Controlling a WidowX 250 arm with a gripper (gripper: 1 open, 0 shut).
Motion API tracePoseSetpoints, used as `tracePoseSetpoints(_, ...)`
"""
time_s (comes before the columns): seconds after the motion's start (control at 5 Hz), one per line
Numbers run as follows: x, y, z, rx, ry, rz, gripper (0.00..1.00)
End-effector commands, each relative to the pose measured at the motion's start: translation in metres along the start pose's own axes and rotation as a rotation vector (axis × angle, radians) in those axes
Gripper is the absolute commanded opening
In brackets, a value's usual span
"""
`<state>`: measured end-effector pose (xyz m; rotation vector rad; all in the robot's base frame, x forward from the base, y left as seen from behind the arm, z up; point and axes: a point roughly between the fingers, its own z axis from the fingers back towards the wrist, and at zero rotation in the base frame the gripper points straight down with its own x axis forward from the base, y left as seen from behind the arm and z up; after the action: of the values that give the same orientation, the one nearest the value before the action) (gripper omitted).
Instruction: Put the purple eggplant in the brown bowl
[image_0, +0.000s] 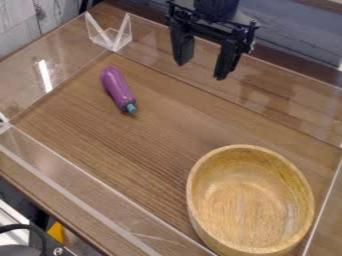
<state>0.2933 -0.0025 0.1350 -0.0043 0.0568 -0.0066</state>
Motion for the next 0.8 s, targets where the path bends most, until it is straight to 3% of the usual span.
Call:
tracePoseSetpoints(0.0,-0.001,0.001,-0.005,-0.005,0.017,0.013,1.00)
tracePoseSetpoints(0.6,-0.006,0.009,-0.020,-0.023,0.055,0.090,1.00)
